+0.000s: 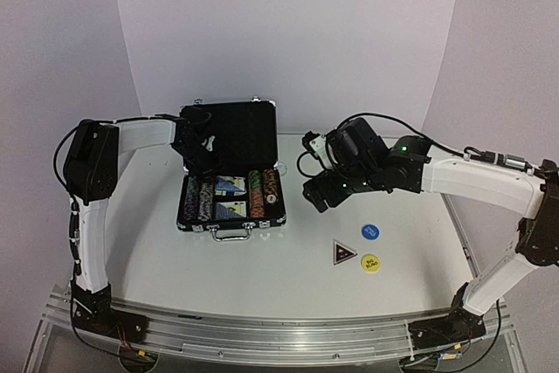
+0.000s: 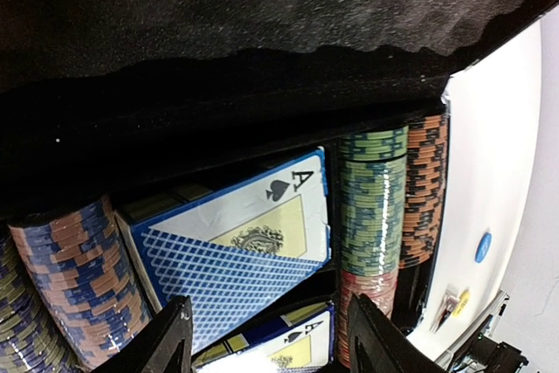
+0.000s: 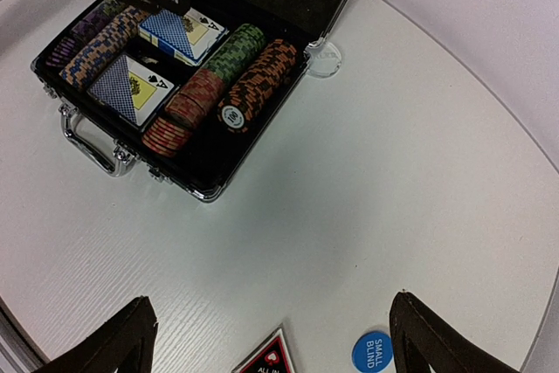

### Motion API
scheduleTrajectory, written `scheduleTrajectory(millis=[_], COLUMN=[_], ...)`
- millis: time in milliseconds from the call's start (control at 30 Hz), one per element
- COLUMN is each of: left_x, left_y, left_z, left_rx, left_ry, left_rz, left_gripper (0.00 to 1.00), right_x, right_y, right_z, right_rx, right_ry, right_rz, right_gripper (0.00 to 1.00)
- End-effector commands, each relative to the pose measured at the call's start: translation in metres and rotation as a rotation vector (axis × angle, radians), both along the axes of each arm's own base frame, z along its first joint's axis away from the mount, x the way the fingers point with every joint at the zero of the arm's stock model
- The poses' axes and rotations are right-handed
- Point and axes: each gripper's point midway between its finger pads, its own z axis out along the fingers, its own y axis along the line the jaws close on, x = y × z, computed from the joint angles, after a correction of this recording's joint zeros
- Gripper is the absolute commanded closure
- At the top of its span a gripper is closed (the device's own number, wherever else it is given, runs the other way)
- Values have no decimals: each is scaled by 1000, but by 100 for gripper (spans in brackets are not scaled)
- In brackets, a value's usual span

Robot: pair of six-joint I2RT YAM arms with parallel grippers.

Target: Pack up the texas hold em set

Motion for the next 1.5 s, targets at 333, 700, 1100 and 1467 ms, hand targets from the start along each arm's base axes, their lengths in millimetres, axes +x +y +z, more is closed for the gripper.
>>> scheduleTrajectory(millis=[333,700,1100,1467], left_x=[-4,-16,-11,1], left_y=[10,23,2,-3], left_z=[12,4,-8,-41], left_rx=[58,108,7,30], left_ry=[-31,-8,-2,50], left_rz=[14,36,-12,-9], left_gripper=[41,41,47,55], right_x=[2,0,0,-1], right_y=[2,1,-2,-14], right_z=[11,7,2,2], right_rx=[27,31,25,9], right_ry=[-24,-9,-3,-24], right_rz=[-9,-13,-27,-59], right_gripper=[11,11,11,11])
